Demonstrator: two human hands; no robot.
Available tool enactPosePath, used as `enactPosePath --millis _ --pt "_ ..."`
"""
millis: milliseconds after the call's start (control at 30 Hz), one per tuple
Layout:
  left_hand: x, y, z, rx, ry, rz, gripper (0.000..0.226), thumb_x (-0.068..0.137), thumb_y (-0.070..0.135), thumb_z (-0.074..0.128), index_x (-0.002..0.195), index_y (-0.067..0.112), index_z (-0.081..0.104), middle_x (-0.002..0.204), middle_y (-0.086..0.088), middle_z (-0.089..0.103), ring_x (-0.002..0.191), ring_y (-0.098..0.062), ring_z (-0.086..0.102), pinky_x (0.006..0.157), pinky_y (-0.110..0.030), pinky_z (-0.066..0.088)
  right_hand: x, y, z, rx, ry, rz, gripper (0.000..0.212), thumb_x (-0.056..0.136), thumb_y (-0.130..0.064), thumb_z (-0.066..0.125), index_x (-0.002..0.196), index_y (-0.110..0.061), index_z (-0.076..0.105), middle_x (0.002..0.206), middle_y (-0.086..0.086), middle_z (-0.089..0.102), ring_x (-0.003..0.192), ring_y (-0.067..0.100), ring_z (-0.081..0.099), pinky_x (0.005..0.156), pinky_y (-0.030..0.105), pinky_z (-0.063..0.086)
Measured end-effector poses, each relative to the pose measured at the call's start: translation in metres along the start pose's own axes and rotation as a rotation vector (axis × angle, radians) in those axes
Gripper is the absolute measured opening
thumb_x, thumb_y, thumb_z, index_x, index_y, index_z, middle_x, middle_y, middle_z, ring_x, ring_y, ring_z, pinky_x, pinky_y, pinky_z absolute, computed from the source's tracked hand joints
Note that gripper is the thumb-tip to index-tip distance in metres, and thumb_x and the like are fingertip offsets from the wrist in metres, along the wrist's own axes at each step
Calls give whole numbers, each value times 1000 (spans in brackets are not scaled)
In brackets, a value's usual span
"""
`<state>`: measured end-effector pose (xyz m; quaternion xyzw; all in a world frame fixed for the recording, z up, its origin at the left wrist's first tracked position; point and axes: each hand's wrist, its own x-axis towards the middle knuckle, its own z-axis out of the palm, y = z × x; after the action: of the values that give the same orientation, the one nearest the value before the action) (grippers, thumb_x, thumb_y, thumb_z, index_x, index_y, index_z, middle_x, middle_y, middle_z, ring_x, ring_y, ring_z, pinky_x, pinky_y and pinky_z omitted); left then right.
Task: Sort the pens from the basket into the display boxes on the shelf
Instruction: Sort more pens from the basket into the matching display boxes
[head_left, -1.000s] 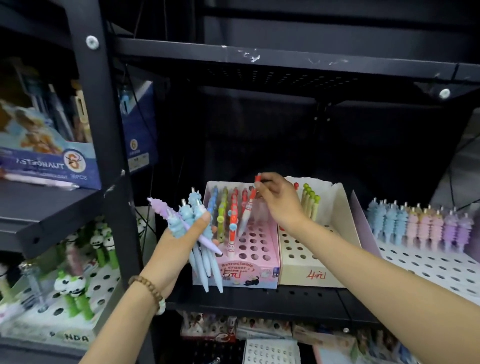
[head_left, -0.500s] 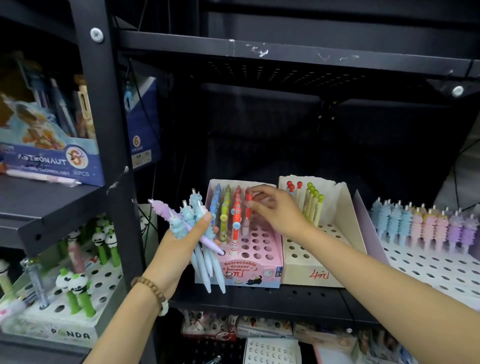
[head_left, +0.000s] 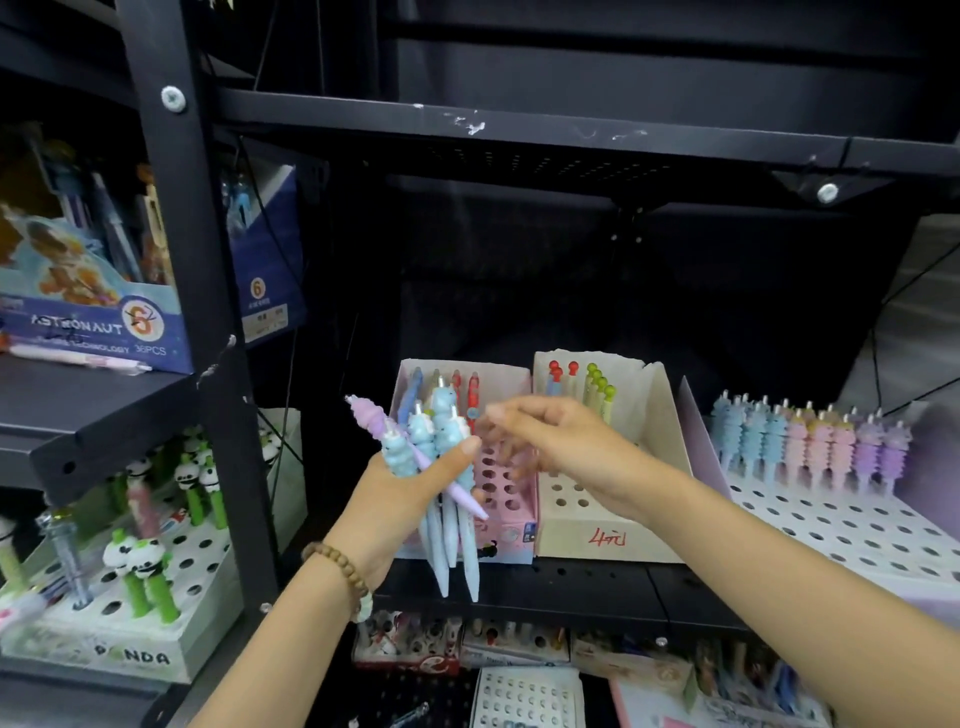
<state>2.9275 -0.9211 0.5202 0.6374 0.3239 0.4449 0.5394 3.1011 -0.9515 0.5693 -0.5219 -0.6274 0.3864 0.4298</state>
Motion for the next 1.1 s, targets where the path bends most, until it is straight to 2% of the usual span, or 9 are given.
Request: enactPosePath --millis 100,333,467,633,767,833,900,967,1100 --pt "1 3 30 38 -48 45 36 80 44 63 58 17 74 69 -1 74 86 15 61 72 6 35 -23 3 -17 50 -83 72 20 84 -39 66 92 -22 73 88 -4 71 79 9 64 70 21 53" --pt "7 12 99 124 -206 38 15 86 31 64 80 19 71 63 -5 72 79 9 65 67 4 39 -68 21 -79 188 -23 166 16 87 -27 65 98 -16 70 90 -4 72 90 9 66 77 21 54" --pt "16 12 139 30 -178 -7 14 89 25 62 83 16 71 70 -8 74 78 9 64 67 -1 43 -95 35 -122 401 137 144 24 95 -24 54 110 -8 64 104 8 72 98 18 68 80 26 56" --pt "28 8 179 -87 -121 -84 12 91 13 58 82 10 65 61 -9 71 65 -3 68 66 -15 56 -116 52 -181 695 480 103 22 101 -16 38 106 -5 56 89 8 65 73 19 65 65 29 56" --pt "39 9 200 -84 -130 -86 19 92 9 56 77 -1 63 53 -6 68 53 -3 66 50 -9 48 -115 68 -217 545 616 160 18 102 -18 37 92 -11 50 73 2 44 58 13 39 55 22 37" --pt "44 7 205 -81 -122 -99 16 91 11 58 79 2 64 55 -8 69 56 -5 67 51 -10 49 -108 76 -223 488 620 136 20 102 -14 38 87 -11 50 74 2 46 58 12 43 51 19 44" --pt "49 4 207 -91 -113 -105 12 90 14 59 85 5 65 60 -11 70 62 -9 70 53 -12 50 -99 83 -226 472 617 90 16 100 -17 44 91 -9 55 80 3 54 70 13 56 74 25 55" --pt "54 1 205 -95 -101 -112 13 89 16 61 89 5 66 66 -15 72 66 -12 71 55 -15 52 -89 87 -227 360 617 49 18 96 -25 51 102 -11 61 87 0 60 84 15 60 93 34 50" --pt "61 -5 200 -111 -89 -121 8 88 17 63 92 11 66 72 -16 73 68 -15 72 59 -20 55 -69 85 -228 187 720 -93 19 91 -24 60 107 -15 66 98 0 70 90 9 66 80 17 52"
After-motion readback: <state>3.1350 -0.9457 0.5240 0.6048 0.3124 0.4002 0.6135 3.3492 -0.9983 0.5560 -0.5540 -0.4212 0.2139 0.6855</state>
